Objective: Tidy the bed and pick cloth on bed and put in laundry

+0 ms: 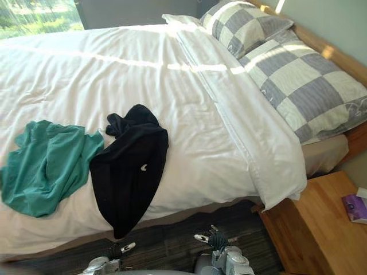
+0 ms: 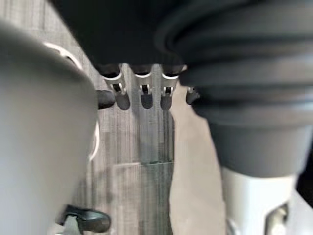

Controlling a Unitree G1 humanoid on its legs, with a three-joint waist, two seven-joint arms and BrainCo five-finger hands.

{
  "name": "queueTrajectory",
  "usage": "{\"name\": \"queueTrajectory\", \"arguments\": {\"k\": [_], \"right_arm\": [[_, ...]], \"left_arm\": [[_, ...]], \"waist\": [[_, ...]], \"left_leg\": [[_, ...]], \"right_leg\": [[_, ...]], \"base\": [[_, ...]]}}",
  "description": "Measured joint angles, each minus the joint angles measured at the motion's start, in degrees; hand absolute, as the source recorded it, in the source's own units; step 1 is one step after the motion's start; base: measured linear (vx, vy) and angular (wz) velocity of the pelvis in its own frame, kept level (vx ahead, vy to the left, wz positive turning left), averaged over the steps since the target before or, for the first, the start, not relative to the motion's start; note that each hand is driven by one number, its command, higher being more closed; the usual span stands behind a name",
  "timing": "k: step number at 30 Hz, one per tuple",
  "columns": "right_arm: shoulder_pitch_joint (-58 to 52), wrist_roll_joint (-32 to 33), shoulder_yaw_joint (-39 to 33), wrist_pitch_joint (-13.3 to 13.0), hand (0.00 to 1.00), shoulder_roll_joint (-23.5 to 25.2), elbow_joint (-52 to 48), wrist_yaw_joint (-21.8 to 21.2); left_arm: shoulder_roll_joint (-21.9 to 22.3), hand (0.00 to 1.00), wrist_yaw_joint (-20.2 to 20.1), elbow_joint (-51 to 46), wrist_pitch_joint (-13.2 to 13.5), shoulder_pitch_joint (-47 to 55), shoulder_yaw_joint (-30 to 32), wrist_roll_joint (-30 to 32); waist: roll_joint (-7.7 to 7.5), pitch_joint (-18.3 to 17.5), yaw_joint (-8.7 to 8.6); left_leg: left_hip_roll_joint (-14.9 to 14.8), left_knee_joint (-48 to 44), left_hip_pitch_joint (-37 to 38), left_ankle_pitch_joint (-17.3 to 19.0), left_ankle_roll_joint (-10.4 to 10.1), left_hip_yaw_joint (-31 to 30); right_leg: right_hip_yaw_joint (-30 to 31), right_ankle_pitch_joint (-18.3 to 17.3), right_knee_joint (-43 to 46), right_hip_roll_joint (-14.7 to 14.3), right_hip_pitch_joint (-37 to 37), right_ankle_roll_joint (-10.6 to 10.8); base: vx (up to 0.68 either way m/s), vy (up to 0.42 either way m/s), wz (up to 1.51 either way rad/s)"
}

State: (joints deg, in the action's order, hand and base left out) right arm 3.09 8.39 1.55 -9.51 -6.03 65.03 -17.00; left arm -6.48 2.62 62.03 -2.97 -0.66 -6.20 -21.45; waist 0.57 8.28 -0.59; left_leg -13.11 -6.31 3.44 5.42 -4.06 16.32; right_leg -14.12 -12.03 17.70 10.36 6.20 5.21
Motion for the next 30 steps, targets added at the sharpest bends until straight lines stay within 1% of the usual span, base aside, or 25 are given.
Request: {"name": "queueTrajectory", "arguments": {"k": [2, 3, 4, 5, 6, 7, 8, 9, 11, 12, 13, 14, 16, 17, 18, 19, 20, 21, 22, 23, 24, 25, 26, 28, 30], "right_arm": [[1.7, -0.8, 3.5, -0.2, 0.0, -0.5, 0.3, -0.5], [3.5, -0.8, 6.1, -0.2, 0.0, -1.5, 0.9, -0.4], [4.4, -0.9, 7.5, -0.1, 0.0, -1.6, 1.8, -0.1], [5.7, -0.9, 8.0, 0.0, 0.0, -1.5, 2.3, 0.2], [6.1, -0.9, 7.8, 0.0, 0.0, -1.0, 2.3, 0.5], [6.2, -1.4, 7.4, -0.1, 0.0, -0.3, 2.2, 0.3], [6.5, -2.1, 7.0, -0.1, 0.0, 0.0, 1.9, 0.3], [7.5, -3.2, 6.8, -0.1, 0.0, -0.1, 1.8, 0.3], [7.4, -4.3, 6.9, -0.2, 0.0, -1.1, 1.7, 0.3], [7.3, -5.5, 7.2, -0.1, 0.0, -1.9, 1.8, 0.3], [7.3, -5.8, 7.7, -0.1, 0.0, -2.5, 1.7, 0.3], [7.2, -7.0, 8.4, -0.1, 0.0, -2.9, 1.9, 0.2], [6.3, -8.4, 9.7, -0.1, 0.0, -1.6, 2.4, -0.4], [6.1, -8.6, 9.7, -0.1, 0.0, -0.8, 2.5, -0.3], [5.6, -8.7, 10.7, -0.1, 0.0, 1.5, 3.4, -0.4], [5.2, -8.7, 13.3, -0.1, 0.0, 2.3, 3.4, -1.0], [5.2, -8.6, 14.5, -0.3, 0.0, 2.6, 3.1, -1.5], [5.2, -8.5, 16.1, -0.9, 0.0, 3.0, 2.2, -2.4], [5.6, -7.8, 17.2, -1.2, 0.0, 3.0, 1.9, -3.4], [5.7, -7.2, 17.1, -1.4, 0.0, 3.0, 1.8, -3.8], [6.0, -6.1, 17.1, -1.5, 0.0, 2.8, 1.7, -4.1], [6.2, -4.3, 17.0, -1.5, 0.0, 2.6, 1.7, -4.1], [6.3, -3.5, 17.0, -1.5, 0.0, 2.1, 1.7, -4.0], [5.1, -0.7, 16.4, -0.6, 0.0, 0.7, 2.5, -3.2], [3.4, 2.3, 14.1, 1.0, 0.0, 0.6, 2.7, -1.5]], "left_arm": [[0.2, 0.0, 0.0, -0.2, 2.0, -0.7, 0.1, -2.4], [0.0, 0.0, -0.3, -1.9, 3.7, -1.4, 0.5, -2.7], [0.5, 0.0, -0.3, -2.7, 5.0, -1.5, 0.7, -2.7], [0.5, 0.0, -0.3, -2.5, 6.1, -1.4, 0.8, -3.0], [-0.1, 0.0, -0.3, -2.1, 7.0, -1.4, 1.8, -4.1], [-0.3, 0.0, -0.6, -1.9, 7.4, -1.1, 3.0, -4.6], [-0.4, 0.0, -1.1, -1.5, 7.4, -1.0, 3.4, -4.9], [-0.5, 0.0, -1.7, -0.7, 7.3, -1.0, 4.3, -4.9], [-0.8, 0.0, -2.4, -0.1, 7.7, -1.1, 4.4, -4.9], [-0.7, 0.0, -2.6, -0.1, 8.0, -1.3, 4.1, -4.9], [-0.4, 0.0, -2.6, -0.1, 8.0, -1.3, 3.9, -4.8], [-0.2, 0.0, -2.2, 0.0, 8.0, -1.7, 3.2, -4.7], [-1.4, 0.0, -1.7, 0.2, 7.8, -1.8, 1.1, -4.5], [-2.0, 0.0, -1.4, 0.3, 7.4, -2.0, 0.6, -4.2], [-3.5, 0.0, -0.7, 0.6, 6.3, -1.9, 0.4, -3.7], [-3.5, 0.0, 0.0, 1.1, 5.6, -0.1, 0.5, -3.7], [-3.5, 0.0, 0.2, 1.3, 5.6, 0.8, 0.7, -3.9], [-3.6, 0.0, 0.3, 1.3, 5.5, 1.6, 1.3, -4.2], [-3.7, 0.0, 0.3, 1.3, 4.8, 1.8, 1.2, -4.6], [-3.6, 0.0, 0.3, 1.3, 4.4, 1.8, 1.1, -5.1], [-3.4, 0.0, 0.3, 1.3, 3.6, 1.7, 0.2, -5.7], [-3.2, 0.0, 0.4, 1.3, 3.0, 1.3, 0.1, -7.4], [-2.5, 0.0, 0.7, 1.4, 2.7, 0.9, 0.1, -8.0], [-1.2, 0.0, 2.8, 1.6, 2.1, 0.6, 0.2, -11.8], [-0.1, 0.0, 4.8, 1.6, 2.3, 1.5, 2.1, -14.3]], "waist": [[-0.02, 1.5, -0.25], [0.04, 3.4, 0.13], [0.02, 4.3, 0.5], [0.12, 4.6, 0.46], [-0.39, 4.8, 0.32], [-1.74, 5.2, 0.19], [-1.6, 5.1, 0.13], [-1.55, 5.1, -0.06], [-1.74, 5.2, -0.24], [-1.91, 5.3, -0.19], [-1.52, 4.9, -0.21], [-2.38, 4.7, -0.28], [-3.33, 3.9, -0.42], [-3.85, 3.9, 0.07], [-5.09, 3.9, 1.43], [-3.6, 3.1, 2.78], [-3.38, 2.8, 3.08], [-2.95, 2.2, 2.93], [-2.6, 1.5, 2.94], [-2.49, 1.3, 2.91], [-2.46, 1.3, 2.79], [-2.99, 1.0, 1.86], [-2.87, 0.9, 1.33], [-0.28, 0.1, 0.61], [1.06, -0.7, 1.32]], "left_leg": [[0.1, -12.6, -6.9, 0.2, -0.7, -3.5], [0.1, -22.0, -11.7, -1.7, -4.7, -6.1], [0.2, -26.5, -14.1, -2.8, -6.9, -6.6], [0.0, -28.0, -14.5, -3.0, -7.1, -6.2], [0.7, -27.0, -13.7, -2.7, -6.9, -5.5], [1.3, -26.6, -13.3, -0.6, -5.5, -5.4], [0.3, -26.6, -13.3, 0.6, -4.0, -5.6], [-2.3, -25.0, -12.1, 1.5, -2.0, -6.9], [-5.6, -22.6, -11.2, 0.2, -0.3, -10.8], [-6.9, -20.3, -10.4, -3.0, 1.2, -12.8], [-6.9, -17.9, -9.9, -4.9, 0.4, -14.4], [-3.9, -16.7, -8.4, 0.8, -3.4, -13.5], [-3.4, -14.2, -8.2, 6.7, -9.8, -11.1], [-3.2, -13.8, -8.0, 8.2, -10.1, -10.3], [-2.5, -13.5, -6.9, 7.6, -9.0, -8.4], [-3.4, -10.1, -3.8, 6.6, -7.6, -4.9], [-3.7, -8.2, -2.2, 6.0, -6.9, -3.2], [-3.6, -5.6, -0.7, 4.7, -5.9, -1.9], [-3.5, -3.0, -0.5, 3.0, -5.4, -2.0], [-3.1, -1.8, -0.4, 1.8, -5.2, -2.5], [-1.8, 0.9, -0.7, -0.3, -4.8, -3.3], [0.0, 2.8, -1.8, -2.2, -4.4, -4.9], [0.4, 3.3, -2.6, -3.0, -4.3, -6.2], [1.3, 6.6, -3.6, -6.6, -3.3, -7.7], [1.3, 7.9, -3.5, -7.5, -3.1, -8.0]], "right_leg": [[-1.0, -0.2, 0.0, 1.8, -0.8, 0.1], [-0.9, -0.4, 0.8, 2.8, -1.4, 0.4], [-0.9, 0.1, 1.5, 3.7, -1.6, 0.6], [-0.9, 0.6, 2.2, 4.8, -1.7, 0.8], [-0.7, 0.6, 2.8, 6.3, -1.6, 0.8], [0.4, 0.8, 2.8, 7.7, -1.1, 0.9], [1.0, 0.8, 2.9, 7.7, -0.8, 1.0], [2.4, 1.0, 3.6, 8.0, -0.2, 1.3], [3.9, 1.9, 3.7, 9.5, 0.4, 2.9], [5.1, 3.1, 3.4, 11.0, 0.9, 5.0], [5.9, 4.2, 2.6, 12.0, 1.4, 7.1], [7.9, 6.7, -0.6, 13.8, 1.3, 8.8], [8.6, 14.2, -6.1, 14.4, 1.2, 8.7], [8.7, 17.2, -7.1, 14.7, 1.2, 8.6], [8.6, 25.1, -8.6, 14.9, 1.7, 5.8], [7.0, 33.5, -11.0, 13.5, 1.9, 0.6], [5.0, 32.7, -9.7, 13.1, 2.3, -0.1], [1.8, 28.1, -5.9, 11.3, 2.2, 0.2], [0.0, 22.4, -2.9, 7.3, 1.5, 2.0], [-0.5, 18.2, -2.5, 5.0, 0.8, 2.5], [-0.7, 11.7, -3.2, 1.0, -0.5, 3.2], [-0.4, 6.2, -5.9, -1.6, -2.0, 1.2], [0.3, 5.8, -8.0, -2.3, -2.9, 1.0], [0.5, 7.3, -11.9, -3.3, -4.1, 0.4], [-0.8, 7.4, -12.6, -3.3, -4.4, 0.8]], "base": [[-0.05, 0.0, 0.7], [-0.05, 0.035, 0.32], [-0.04, 0.052, 0.2], [0.03, 0.134, 0.16], [0.04, 0.203, 0.11], [0.03, 0.219, -0.01], [0.0, 0.198, -0.21], [-0.01, 0.212, -0.28], [-0.03, 0.384, -0.23], [-0.05, 0.46, -0.22], [-0.07, 0.553, -0.25], [-0.11, 0.618, -0.14], [-0.16, 0.629, -0.04], [-0.16, 0.429, -0.21], [-0.17, 0.405, -0.62], [-0.17, 0.405, -0.8], [-0.19, 0.336, -0.7], [-0.11, 0.176, -0.25], [-0.13, 0.207, 0.02], [-0.05, 0.155, 0.22], [-0.06, 0.127, 0.43], [-0.07, 0.093, 0.58], [-0.1, 0.044, 0.82], [-0.09, 0.01, 0.74], [-0.04, -0.007, 0.35]]}}
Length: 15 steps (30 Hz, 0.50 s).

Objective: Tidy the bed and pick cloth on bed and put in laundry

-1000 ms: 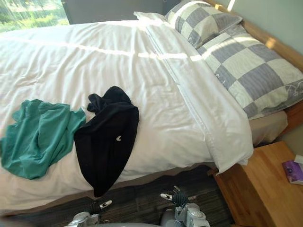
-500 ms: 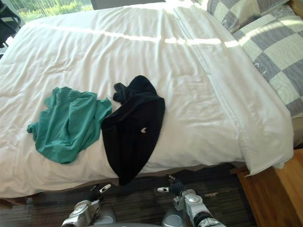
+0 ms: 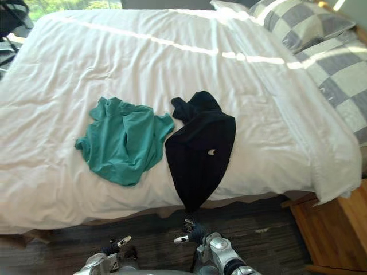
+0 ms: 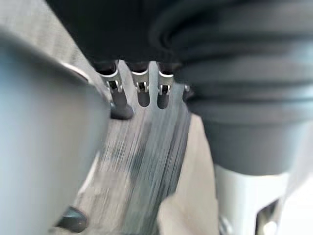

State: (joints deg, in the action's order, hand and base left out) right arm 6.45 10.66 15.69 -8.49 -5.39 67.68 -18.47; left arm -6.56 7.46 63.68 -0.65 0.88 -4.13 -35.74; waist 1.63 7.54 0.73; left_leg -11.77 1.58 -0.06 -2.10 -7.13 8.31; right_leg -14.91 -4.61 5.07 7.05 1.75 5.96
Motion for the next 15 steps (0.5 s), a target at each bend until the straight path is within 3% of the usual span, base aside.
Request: {"name": "queueTrajectory", "arguments": {"k": [4, 5, 8, 12, 13, 15], "right_arm": [[-2.5, 9.7, -13.1, 2.6, 0.0, 0.1, -0.2, 6.2], [-3.8, 14.2, -20.5, 3.0, 0.0, -0.4, -0.4, 9.7], [-7.4, 17.4, -32.1, 2.8, 0.0, -2.9, -0.4, 14.3], [-12.1, 20.9, -46.4, -0.3, 0.0, -7.7, -2.2, 19.2], [-13.2, 22.4, -50.8, -2.4, 0.0, -9.6, -3.3, 19.2], [-13.8, 24.3, -55.6, -5.4, 0.0, -13.6, -5.2, 17.5]], "left_arm": [[1.6, 0.0, 3.4, 0.8, 1.4, 3.2, 9.7, -3.7], [1.3, 0.0, 5.0, 1.3, 3.1, 4.4, 15.0, -3.7], [-0.6, 0.0, 6.8, 1.4, 6.6, 6.3, 25.9, -5.5], [-9.6, 0.0, 5.7, -1.3, 12.3, 5.4, 42.4, -6.8], [-12.9, 0.0, 5.0, -4.2, 14.4, 4.7, 46.4, -5.6], [-18.1, 0.0, 4.5, -8.5, 16.2, 3.5, 50.7, -5.2]], "waist": [[-0.04, -0.8, 0.2], [-0.65, -1.5, 0.05], [-1.22, -2.8, 0.09], [-1.29, -4.7, -0.12], [-0.76, -5.2, -0.14], [-0.75, -6.0, -0.27]], "left_leg": [[0.4, 0.9, 0.0, -0.5, 0.2, -1.0], [0.8, 1.7, 0.0, -0.6, 0.5, -1.0], [1.5, 3.3, 0.6, -1.3, 0.6, -0.9], [1.9, 4.0, 2.2, -1.2, 0.7, -0.5], [1.9, 4.0, 2.2, -1.2, 0.7, -0.5], [2.0, 4.3, 2.5, -1.1, 0.7, -0.4]], "right_leg": [[-0.9, 0.0, -0.1, 0.4, -0.3, 0.4], [-0.9, 0.1, -0.2, 0.7, -0.3, 0.6], [-0.9, 0.3, -0.3, 1.2, -0.6, 0.6], [-1.3, 0.1, -0.4, 1.7, -2.7, 1.2], [-1.5, -0.1, -0.2, 1.8, -2.8, 1.3], [-1.6, -0.5, 0.2, 1.9, -3.0, 1.5]], "base": [[-0.02, 0.008, 0.17], [0.02, 0.031, 0.1], [0.07, 0.04, 0.1], [0.06, 0.025, 0.08], [0.05, 0.009, 0.08], [0.01, 0.003, 0.03]]}}
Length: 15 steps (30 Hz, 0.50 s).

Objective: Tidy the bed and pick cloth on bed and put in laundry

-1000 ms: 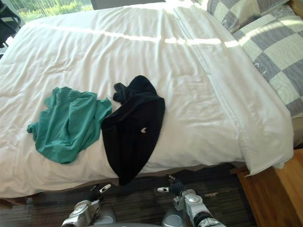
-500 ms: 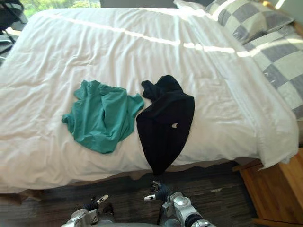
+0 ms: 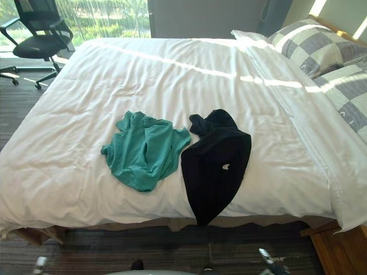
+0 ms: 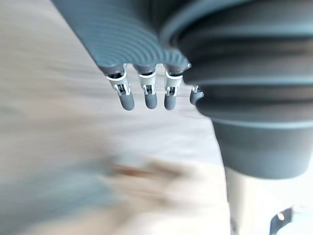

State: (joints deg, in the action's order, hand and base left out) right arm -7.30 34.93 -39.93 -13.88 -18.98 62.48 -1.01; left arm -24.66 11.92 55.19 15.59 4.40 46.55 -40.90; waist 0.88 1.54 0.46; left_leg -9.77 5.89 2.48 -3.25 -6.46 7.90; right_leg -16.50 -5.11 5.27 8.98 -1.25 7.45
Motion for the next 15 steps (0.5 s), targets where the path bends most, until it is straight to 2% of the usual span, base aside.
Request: {"name": "queueTrajectory", "arguments": {"k": [2, 5, 7, 9, 11, 14, 15], "right_arm": [[0.0, 1.3, -2.3, -3.1, 0.0, -4.4, -3.4, -2.6], [0.1, 3.2, -3.1, -6.8, 0.0, -10.9, -13.2, -7.1], [0.5, 3.3, -0.5, -8.2, 0.0, -15.8, -21.2, -9.2], [2.4, 3.3, 5.4, -8.5, 0.0, -19.9, -27.7, -11.2], [6.7, 4.2, 11.3, -8.0, 0.0, -21.0, -30.0, -13.3], [16.3, 4.0, 26.4, -5.8, 0.0, -21.0, -30.2, -15.4], [17.9, 3.5, 28.9, -5.2, 0.0, -21.0, -30.2, -15.4]], "left_arm": [[-4.7, 0.0, -0.1, -4.0, 2.2, -1.1, 2.1, 2.4], [-10.9, 0.0, -0.2, -12.9, 5.9, -1.3, 1.4, 4.6], [-15.2, 0.0, -0.2, -18.3, 7.4, -1.4, -1.7, 4.7], [-19.5, 0.0, -0.3, -20.6, 7.4, -3.8, -5.7, 7.9], [-22.7, 0.0, -0.5, -20.5, 6.2, -7.9, -9.9, 11.0], [-25.1, 0.0, -2.3, -18.1, -1.3, -18.3, -22.3, 18.2], [-25.1, 0.0, -2.7, -17.7, -3.0, -19.9, -24.5, 19.9]], "waist": [[0.55, -0.5, -0.08], [1.27, -2.1, -0.17], [1.4, -3.3, -0.09], [1.31, -4.5, 0.07], [0.9, -4.8, 0.31], [0.23, -4.7, 0.48], [0.19, -4.6, 0.44]], "left_leg": [[0.0, 0.0, 0.5, 0.4, 0.0, 0.6], [0.0, 0.1, 0.5, 0.5, 0.0, 0.8], [0.0, 0.1, 0.4, 0.6, 0.1, 0.9], [-0.2, 0.0, 0.4, 0.7, 0.1, 1.2], [-0.4, 0.0, 0.4, 0.6, 0.0, 1.7], [-0.4, -0.3, 0.6, 0.5, -0.2, 2.8], [-0.4, -0.3, 0.6, 0.4, -0.2, 3.1]], "right_leg": [[0.2, -0.2, 0.1, 0.1, -0.3, 0.1], [0.4, -0.5, -0.1, 0.0, -0.3, -0.2], [0.7, -0.5, -0.3, -0.1, -0.1, -0.3], [1.1, -0.5, -0.3, -0.4, 0.1, -0.5], [1.7, -0.4, -0.1, -0.6, 0.7, -0.6], [3.1, 0.1, 0.3, -0.7, 1.3, -0.3], [3.5, 0.1, 0.4, -0.7, 1.5, -0.4]], "base": [[-0.01, 0.009, -0.06], [0.0, 0.004, -0.02], [0.04, 0.003, -0.04], [0.05, 0.0, -0.1], [0.03, -0.005, -0.12], [0.02, 0.009, -0.14], [0.02, 0.019, -0.15]]}}
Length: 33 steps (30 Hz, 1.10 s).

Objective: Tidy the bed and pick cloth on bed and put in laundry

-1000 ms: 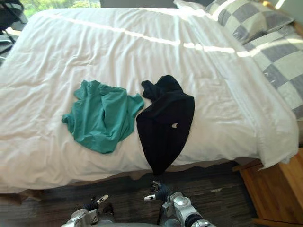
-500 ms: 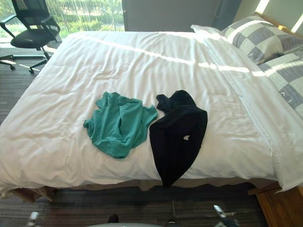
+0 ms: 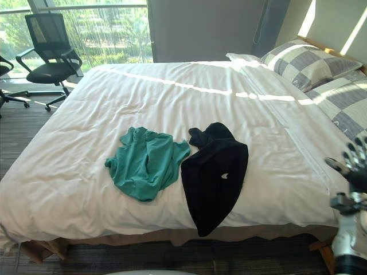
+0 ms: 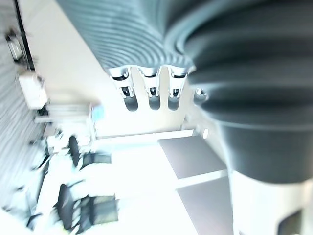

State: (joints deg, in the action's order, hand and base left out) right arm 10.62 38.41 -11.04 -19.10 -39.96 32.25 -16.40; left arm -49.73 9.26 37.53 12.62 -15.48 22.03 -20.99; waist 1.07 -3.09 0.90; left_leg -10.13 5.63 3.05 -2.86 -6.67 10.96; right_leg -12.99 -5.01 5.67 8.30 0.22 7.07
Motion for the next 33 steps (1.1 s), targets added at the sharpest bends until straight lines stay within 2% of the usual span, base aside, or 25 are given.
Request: {"name": "queueTrajectory", "arguments": {"k": [1, 2, 3, 4, 5, 7, 10, 12, 13, 15, 18, 24, 25, 28, 30, 33], "right_arm": [[1.7, -0.9, 2.3, 0.7, 0.0, 0.1, 0.0, 0.1], [4.9, -2.9, 5.9, 1.8, 0.0, 0.6, -0.3, 0.1], [7.2, -5.1, 8.4, 2.5, 0.0, 1.3, -1.1, 0.7], [8.3, -6.3, 9.7, 2.7, 0.0, 1.6, -1.6, 0.9], [11.1, -8.5, 12.9, 2.9, 0.0, 1.7, -2.4, 0.8], [14.5, -10.2, 15.6, 2.9, 0.0, 1.8, -3.6, 0.9], [20.9, -11.2, 19.6, 2.9, 0.0, 3.3, -6.4, 0.9], [21.3, -11.8, 21.2, 2.9, 0.0, 4.1, -9.0, 0.9], [21.3, -12.0, 22.6, 3.2, 0.0, 4.1, -10.6, 0.9], [21.3, -12.2, 23.6, 3.9, 0.0, 4.2, -12.9, 0.9], [21.6, -12.2, 23.7, 4.2, 0.0, 4.1, -16.3, 1.1], [23.7, -12.1, 23.9, 5.9, 0.0, 3.8, -24.7, 3.2], [23.8, -12.1, 23.8, 6.3, 0.0, 3.8, -25.9, 3.3], [23.9, -12.1, 23.6, 6.7, 0.0, 3.4, -28.5, 3.3], [24.9, -12.2, 22.5, 7.8, 0.0, 2.9, -31.8, 3.3], [25.7, -12.9, 22.0, 8.9, 0.0, 2.8, -33.5, 3.4]], "left_arm": [[0.0, 0.0, -0.3, 0.1, -1.6, -1.3, -2.2, 1.7], [0.2, 0.0, -0.7, 0.1, -4.0, -3.6, -6.2, 6.2], [1.1, 0.0, -0.8, 0.1, -6.0, -5.7, -9.0, 10.5], [2.1, 0.0, -0.8, 0.1, -7.0, -6.6, -9.9, 12.6], [4.7, 0.0, -1.9, 0.8, -9.3, -8.6, -12.2, 17.7], [7.3, 0.0, -2.6, 2.5, -11.9, -10.8, -15.1, 21.3], [11.2, 0.0, -2.8, 5.1, -15.6, -16.9, -19.7, 24.7], [12.5, 0.0, -2.5, 6.6, -16.2, -20.6, -20.5, 24.8], [13.0, 0.0, -2.0, 7.1, -16.3, -22.4, -20.6, 24.8], [13.0, 0.0, -1.4, 7.0, -16.3, -24.4, -21.8, 24.9], [13.1, 0.0, -1.4, 7.0, -17.2, -26.7, -22.5, 24.9], [13.2, 0.0, -1.9, 5.9, -22.1, -33.2, -27.2, 25.5], [13.2, 0.0, -2.7, 5.9, -23.3, -34.1, -27.8, 26.7], [13.3, 0.0, -5.1, 5.9, -25.6, -34.4, -29.1, 27.3], [13.3, 0.0, -5.6, 5.5, -27.1, -35.0, -29.0, 27.9], [13.5, 0.0, -8.6, 4.4, -29.1, -34.8, -28.4, 31.8]], "waist": [[-0.11, 0.1, 0.03], [-0.44, 0.7, 0.04], [-0.8, 1.2, -0.04], [-0.93, 1.5, -0.1], [-1.0, 2.4, -0.16], [-0.8, 3.9, -0.32], [-0.73, 8.6, -1.62], [-1.19, 10.9, -1.7], [-1.33, 12.2, -2.28], [-1.34, 13.7, -3.08], [-1.02, 14.8, -3.35], [-1.12, 18.7, -4.48], [-1.18, 20.4, -4.66], [-1.23, 21.1, -4.55], [-0.95, 23.9, -4.74], [-0.27, 24.8, -4.76]], "left_leg": [[0.0, 0.0, 0.0, -0.1, 0.0, 0.4], [0.1, 0.0, -0.1, -0.4, 0.0, 1.5], [0.1, 0.0, -0.1, -1.0, -0.1, 2.8], [0.2, 0.0, -0.1, -1.2, 0.0, 3.3], [0.1, 0.0, -0.1, -1.4, 0.0, 4.6], [0.1, 0.0, -0.9, -2.0, 0.0, 6.0], [-0.3, 0.0, -4.9, -3.3, 0.2, 8.2], [-0.6, 0.0, -6.7, -4.0, 0.3, 9.4], [-0.6, 0.0, -7.6, -4.4, 0.3, 10.0], [-0.7, 0.0, -8.4, -4.7, 0.3, 10.8], [-0.8, 0.0, -9.8, -4.9, 0.2, 12.2], [-0.8, -0.1, -12.2, -5.1, 0.2, 13.8], [-0.8, -0.1, -12.1, -5.1, 0.2, 13.9], [-0.5, -0.1, -13.9, -5.2, 0.3, 14.9], [-0.3, -1.1, -14.7, -5.2, 0.3, 15.8], [-0.5, -2.1, -16.1, -5.2, 0.4, 17.1]], "right_leg": [[0.7, 0.0, 0.3, 0.0, 0.4, 0.0], [1.5, 0.1, 0.5, 0.0, 1.0, -0.1], [2.1, 0.2, 0.7, 0.0, 1.4, -0.3], [2.7, 0.2, 0.8, -0.1, 1.6, -0.4], [3.8, 0.3, 1.2, -0.2, 2.4, -0.4], [4.7, 0.5, 2.0, -0.2, 4.2, -0.7], [6.5, 1.8, 3.6, -0.8, 10.1, -1.2], [7.6, 2.9, 3.7, -1.3, 12.6, -1.4], [7.8, 3.3, 3.8, -1.3, 13.7, -1.6], [8.3, 3.3, 4.6, -1.4, 15.2, -1.6], [9.7, 3.4, 5.5, -1.7, 17.6, -1.7], [10.7, 3.4, 7.5, -1.7, 21.4, -1.8], [10.7, 3.4, 7.8, -1.6, 21.5, -1.8], [11.7, 3.3, 9.0, -1.5, 24.8, -1.9], [12.3, 3.3, 9.9, -1.2, 25.9, -1.9], [12.6, 3.2, 10.6, -1.1, 27.4, -1.9]], "base": [[0.01, 0.023, -0.19], [0.0, 0.021, -0.22], [0.0, 0.02, -0.21], [-0.01, 0.014, -0.23], [-0.01, 0.009, -0.24], [-0.05, 0.001, -0.25], [-0.12, -0.005, -0.25], [-0.09, -0.013, -0.3], [-0.05, -0.015, -0.18], [-0.04, -0.011, -0.15], [-0.02, -0.009, -0.19], [-0.01, 0.001, -0.08], [0.0, 0.0, 0.0], [0.04, 0.008, -0.13], [0.05, 0.006, -0.08], [0.04, -0.011, -0.01]]}}
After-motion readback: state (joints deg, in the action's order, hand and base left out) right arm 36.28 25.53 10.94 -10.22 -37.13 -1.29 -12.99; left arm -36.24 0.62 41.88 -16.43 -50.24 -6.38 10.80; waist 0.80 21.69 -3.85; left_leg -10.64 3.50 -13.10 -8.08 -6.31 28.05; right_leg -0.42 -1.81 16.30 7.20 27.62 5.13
